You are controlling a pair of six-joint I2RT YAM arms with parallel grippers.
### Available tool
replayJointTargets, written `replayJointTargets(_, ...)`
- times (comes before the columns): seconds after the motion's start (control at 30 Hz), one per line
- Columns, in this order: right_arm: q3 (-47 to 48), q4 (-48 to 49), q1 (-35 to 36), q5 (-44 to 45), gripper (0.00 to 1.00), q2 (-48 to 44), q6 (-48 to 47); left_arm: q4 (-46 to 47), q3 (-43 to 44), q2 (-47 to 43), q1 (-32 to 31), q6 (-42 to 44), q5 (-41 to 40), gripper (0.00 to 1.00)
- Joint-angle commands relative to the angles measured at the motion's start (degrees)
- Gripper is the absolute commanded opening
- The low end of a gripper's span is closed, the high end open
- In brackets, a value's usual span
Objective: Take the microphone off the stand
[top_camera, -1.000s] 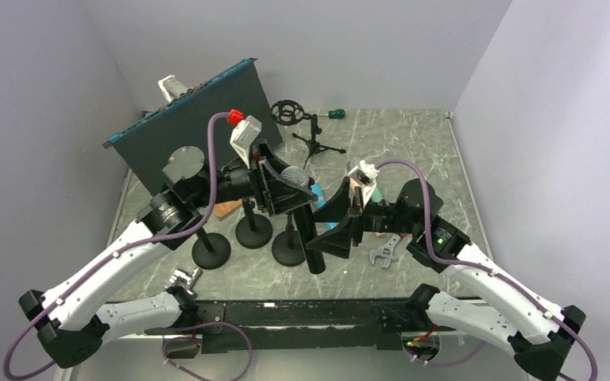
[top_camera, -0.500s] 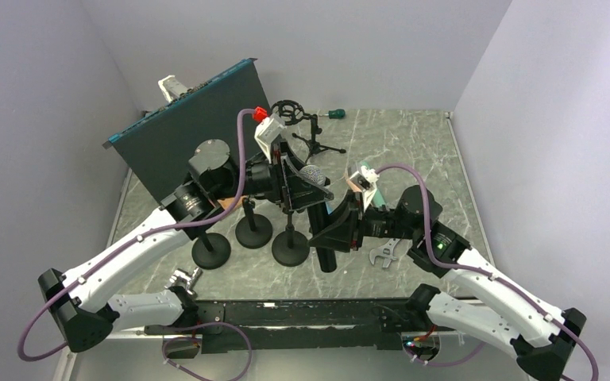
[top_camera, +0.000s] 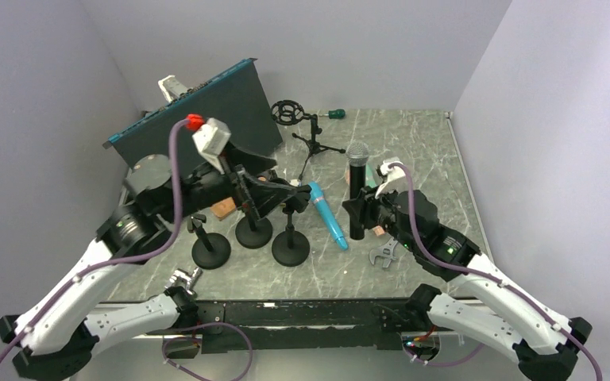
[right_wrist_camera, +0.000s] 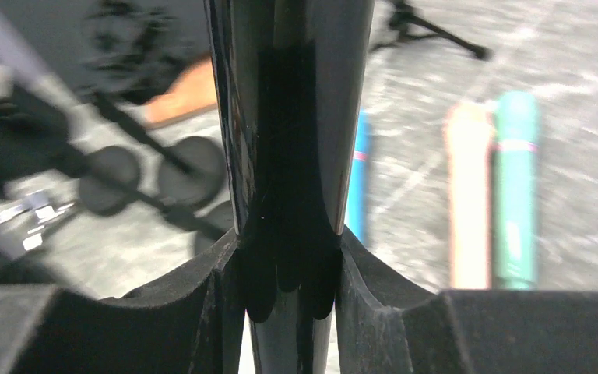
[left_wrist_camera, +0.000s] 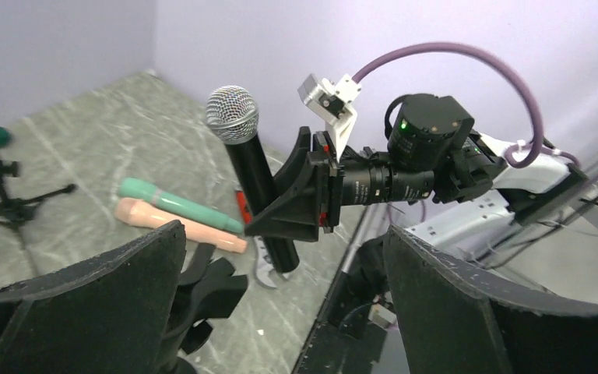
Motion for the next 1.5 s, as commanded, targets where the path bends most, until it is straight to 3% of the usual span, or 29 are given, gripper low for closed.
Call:
replayJointTargets(0.0, 2.8, -5.5, -0.5, 22.6, 0.00, 6.5, -2.3, -5.3, 1.3, -5.0, 0.4, 6.0, -9.9, 0.99)
replayJointTargets(0.07, 3.8, -7.5, -1.2, 26.2, 0.00, 12.1, -2.3, -6.5, 0.4, -6.7, 0.4, 7.1, -12.8, 0.99)
replayJointTargets(0.2, 6.8, -8.6, -2.8, 25.5, 0.00, 23.6, -2.5, -8.5, -0.6, -8.3, 0.4, 8.0, -16.4, 0.99)
replayJointTargets(0.43, 11.8, -5.7, -5.7, 12.8, 0.00, 39.1, -8.0, -9.7, -1.3, -8.2, 0.4, 7.5, -13.8, 0.99)
replayJointTargets(0.7, 15.4, -6.4, -9.6, 7.3, 0.01, 51.8, -10.3, -10.7, -0.8, -6.2, 0.4, 7.5, -9.7, 0.99)
replayJointTargets(1.1, 13.7, -2.7, -11.4, 4.3, 0.39, 56.7, -9.7, -9.8, 3.6, 3.7, 0.4, 8.9, -3.5, 0.95)
replayJointTargets(1.27, 13.0, -2.1, -11.7, 4.2, 0.51, 57.0, -9.6, -9.1, 3.7, 5.8, 0.4, 8.2, -2.8, 0.84)
replayJointTargets(1.47, 12.2, -1.3, -12.2, 4.0, 0.74, 54.1, -9.1, -10.1, 3.6, 5.5, 0.4, 7.9, -2.9, 0.69)
